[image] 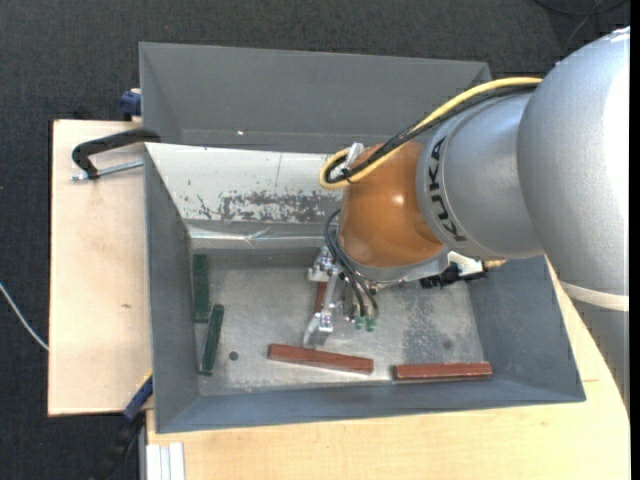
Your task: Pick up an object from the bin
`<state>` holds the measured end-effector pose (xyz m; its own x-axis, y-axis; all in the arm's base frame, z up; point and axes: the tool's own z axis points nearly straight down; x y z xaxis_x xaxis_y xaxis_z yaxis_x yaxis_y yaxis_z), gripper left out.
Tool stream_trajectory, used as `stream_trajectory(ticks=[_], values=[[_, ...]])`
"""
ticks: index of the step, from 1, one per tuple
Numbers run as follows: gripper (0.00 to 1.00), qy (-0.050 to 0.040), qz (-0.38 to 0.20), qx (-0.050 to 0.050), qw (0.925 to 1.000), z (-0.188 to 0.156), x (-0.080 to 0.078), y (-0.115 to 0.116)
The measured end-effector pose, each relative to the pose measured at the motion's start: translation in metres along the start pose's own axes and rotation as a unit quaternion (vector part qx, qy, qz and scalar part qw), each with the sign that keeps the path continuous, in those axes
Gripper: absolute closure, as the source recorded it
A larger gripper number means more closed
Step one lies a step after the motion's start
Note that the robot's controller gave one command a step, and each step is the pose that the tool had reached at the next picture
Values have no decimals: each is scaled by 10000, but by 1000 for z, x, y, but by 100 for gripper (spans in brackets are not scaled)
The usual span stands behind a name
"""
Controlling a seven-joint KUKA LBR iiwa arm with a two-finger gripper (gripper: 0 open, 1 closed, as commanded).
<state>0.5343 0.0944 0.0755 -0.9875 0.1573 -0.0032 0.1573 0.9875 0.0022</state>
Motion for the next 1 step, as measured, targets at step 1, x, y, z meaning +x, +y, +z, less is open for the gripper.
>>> stream_trajectory(ticks=[1], values=[[0, 3, 313, -1, 9995, -16, -40, -1]])
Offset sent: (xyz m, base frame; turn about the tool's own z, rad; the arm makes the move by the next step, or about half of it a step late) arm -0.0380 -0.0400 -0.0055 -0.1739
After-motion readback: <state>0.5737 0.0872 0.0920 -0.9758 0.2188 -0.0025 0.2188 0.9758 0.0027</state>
